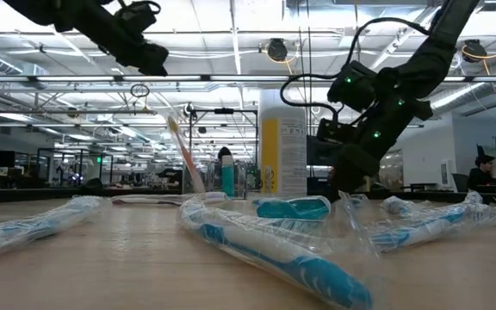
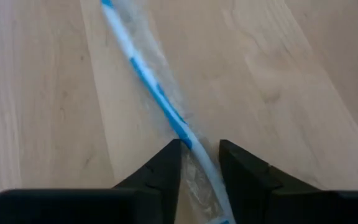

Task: Pick & Place toothbrushing station
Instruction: Put the blue toothbrush into the right section of the transparent organizer

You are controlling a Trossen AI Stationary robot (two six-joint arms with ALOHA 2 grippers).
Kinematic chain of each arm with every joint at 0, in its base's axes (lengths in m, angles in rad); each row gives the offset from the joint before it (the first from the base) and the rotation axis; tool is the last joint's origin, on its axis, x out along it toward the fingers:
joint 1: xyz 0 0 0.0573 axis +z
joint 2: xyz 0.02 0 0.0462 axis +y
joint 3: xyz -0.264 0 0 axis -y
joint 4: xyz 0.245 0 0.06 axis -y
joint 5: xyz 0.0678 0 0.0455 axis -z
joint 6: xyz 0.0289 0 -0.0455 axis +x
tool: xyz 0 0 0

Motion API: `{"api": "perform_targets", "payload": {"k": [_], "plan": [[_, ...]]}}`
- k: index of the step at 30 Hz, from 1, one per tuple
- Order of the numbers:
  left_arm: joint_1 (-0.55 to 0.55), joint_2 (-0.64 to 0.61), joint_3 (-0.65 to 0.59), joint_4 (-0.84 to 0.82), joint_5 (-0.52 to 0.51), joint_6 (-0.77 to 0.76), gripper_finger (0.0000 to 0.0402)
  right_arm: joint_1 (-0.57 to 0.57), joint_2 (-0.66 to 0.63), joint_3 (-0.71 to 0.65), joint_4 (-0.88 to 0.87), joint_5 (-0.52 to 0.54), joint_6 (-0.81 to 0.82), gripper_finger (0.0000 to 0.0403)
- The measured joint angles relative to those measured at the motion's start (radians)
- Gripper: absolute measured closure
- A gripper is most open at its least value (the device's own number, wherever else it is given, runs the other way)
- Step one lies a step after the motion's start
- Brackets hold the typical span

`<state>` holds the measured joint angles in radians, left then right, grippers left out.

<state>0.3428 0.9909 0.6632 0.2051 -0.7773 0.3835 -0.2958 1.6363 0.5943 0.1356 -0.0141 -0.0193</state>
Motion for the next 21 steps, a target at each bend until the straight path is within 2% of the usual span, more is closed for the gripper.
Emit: {"api": "perform_targets", "payload": {"k": [8,12,16,21], "plan": [[-0.027,-0.028,0.0,0.038,0.0,0.04,0.0192,0.076,-0.051,0.001,0.006,0.157,-0.059,0.0391],[-0.042,-0.055,0.001,0.04,-0.006,0.041,0.0192,0.126,-0.121,0.021,-0.055,0.237,-0.142,0.0385],[-0.047,-0.06,0.001,0.031,-0.006,0.041,0.0192,0.178,-0.183,0.105,-0.122,0.346,-0.253,0.0386],[-0.05,-0.06,0.001,0.012,-0.005,0.041,0.0192,0.257,-0.19,0.206,-0.145,0.527,-0.484,0.0391]]}}
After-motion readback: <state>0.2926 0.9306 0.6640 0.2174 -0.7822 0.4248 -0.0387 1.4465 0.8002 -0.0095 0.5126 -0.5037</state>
